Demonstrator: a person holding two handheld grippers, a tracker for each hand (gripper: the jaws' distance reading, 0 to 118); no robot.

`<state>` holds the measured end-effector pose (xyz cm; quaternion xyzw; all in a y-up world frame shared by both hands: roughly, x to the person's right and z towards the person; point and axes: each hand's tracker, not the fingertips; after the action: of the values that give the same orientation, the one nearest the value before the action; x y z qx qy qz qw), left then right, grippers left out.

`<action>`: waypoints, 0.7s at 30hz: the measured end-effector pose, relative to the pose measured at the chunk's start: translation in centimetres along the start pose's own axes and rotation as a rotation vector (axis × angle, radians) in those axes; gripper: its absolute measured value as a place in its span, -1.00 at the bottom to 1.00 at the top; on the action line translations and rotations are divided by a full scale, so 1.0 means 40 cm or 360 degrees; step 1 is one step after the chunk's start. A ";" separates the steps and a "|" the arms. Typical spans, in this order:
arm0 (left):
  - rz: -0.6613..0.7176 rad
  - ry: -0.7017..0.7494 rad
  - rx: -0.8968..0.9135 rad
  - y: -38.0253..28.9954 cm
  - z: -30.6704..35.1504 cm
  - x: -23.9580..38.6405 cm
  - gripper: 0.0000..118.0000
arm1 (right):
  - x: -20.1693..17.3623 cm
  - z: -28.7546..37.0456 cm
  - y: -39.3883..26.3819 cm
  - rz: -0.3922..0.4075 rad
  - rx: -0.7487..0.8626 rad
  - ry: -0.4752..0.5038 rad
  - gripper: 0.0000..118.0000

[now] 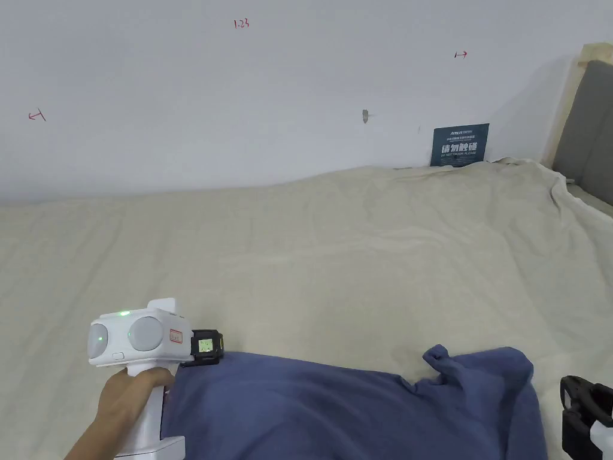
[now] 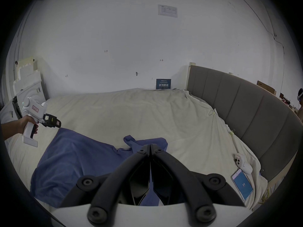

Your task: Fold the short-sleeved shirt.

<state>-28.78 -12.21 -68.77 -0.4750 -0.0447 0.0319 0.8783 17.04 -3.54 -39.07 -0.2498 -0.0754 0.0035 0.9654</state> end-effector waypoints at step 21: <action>-0.0045 -0.0041 0.0104 -0.068 0.033 0.006 -1.00 | 0.058 -0.206 0.011 -0.0036 -0.0303 0.0021 -0.98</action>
<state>-28.65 -12.58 -65.79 -0.4449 -0.0617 0.0269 0.8930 20.56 -7.01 -46.07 -0.3395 -0.0717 -0.0161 0.9377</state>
